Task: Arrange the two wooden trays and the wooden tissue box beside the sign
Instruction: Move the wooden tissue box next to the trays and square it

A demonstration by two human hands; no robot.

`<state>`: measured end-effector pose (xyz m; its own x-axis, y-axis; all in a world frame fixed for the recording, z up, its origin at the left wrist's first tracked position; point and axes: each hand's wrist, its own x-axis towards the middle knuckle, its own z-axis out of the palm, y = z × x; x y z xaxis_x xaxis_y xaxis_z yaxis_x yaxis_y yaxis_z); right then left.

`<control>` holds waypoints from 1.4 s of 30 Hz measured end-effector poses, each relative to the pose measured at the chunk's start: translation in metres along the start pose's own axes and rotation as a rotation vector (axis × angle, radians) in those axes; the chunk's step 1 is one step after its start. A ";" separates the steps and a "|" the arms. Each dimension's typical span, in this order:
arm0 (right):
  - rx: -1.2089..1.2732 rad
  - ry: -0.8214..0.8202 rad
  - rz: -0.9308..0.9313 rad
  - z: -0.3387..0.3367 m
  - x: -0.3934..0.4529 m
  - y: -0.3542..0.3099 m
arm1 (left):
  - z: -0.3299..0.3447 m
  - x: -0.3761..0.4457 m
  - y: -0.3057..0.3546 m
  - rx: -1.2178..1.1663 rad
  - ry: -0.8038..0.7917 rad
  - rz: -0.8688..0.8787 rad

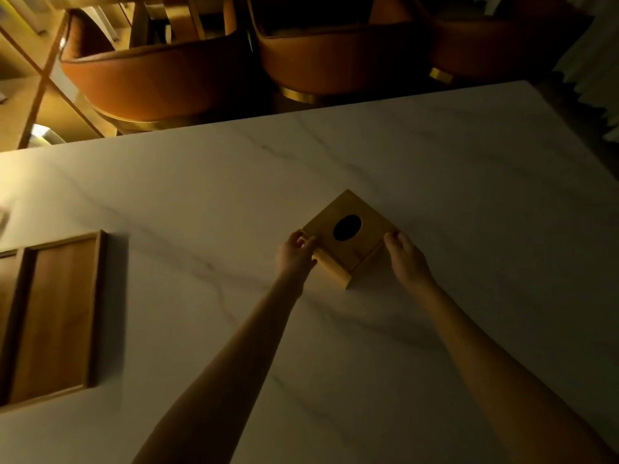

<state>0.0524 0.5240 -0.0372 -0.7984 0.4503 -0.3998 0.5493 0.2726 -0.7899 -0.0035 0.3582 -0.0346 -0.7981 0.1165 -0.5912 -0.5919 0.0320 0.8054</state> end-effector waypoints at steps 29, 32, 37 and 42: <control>-0.094 -0.076 -0.613 0.152 -0.132 -0.147 | -0.245 -0.117 0.043 0.142 0.476 0.461; -0.122 -0.073 -0.654 0.190 -0.159 -0.154 | -0.293 -0.133 0.033 0.186 0.510 0.506; -0.178 -0.047 -0.709 0.261 -0.201 -0.157 | -0.368 -0.158 0.010 0.211 0.546 0.501; -0.164 -0.118 -0.706 0.333 -0.244 -0.151 | -0.446 -0.182 -0.021 0.222 0.583 0.444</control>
<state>0.0818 0.0897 0.0242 -0.9918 0.0286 0.1243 -0.0834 0.5917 -0.8018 0.1040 -0.1067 0.0369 -0.9226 -0.3756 -0.0882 -0.2147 0.3099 0.9262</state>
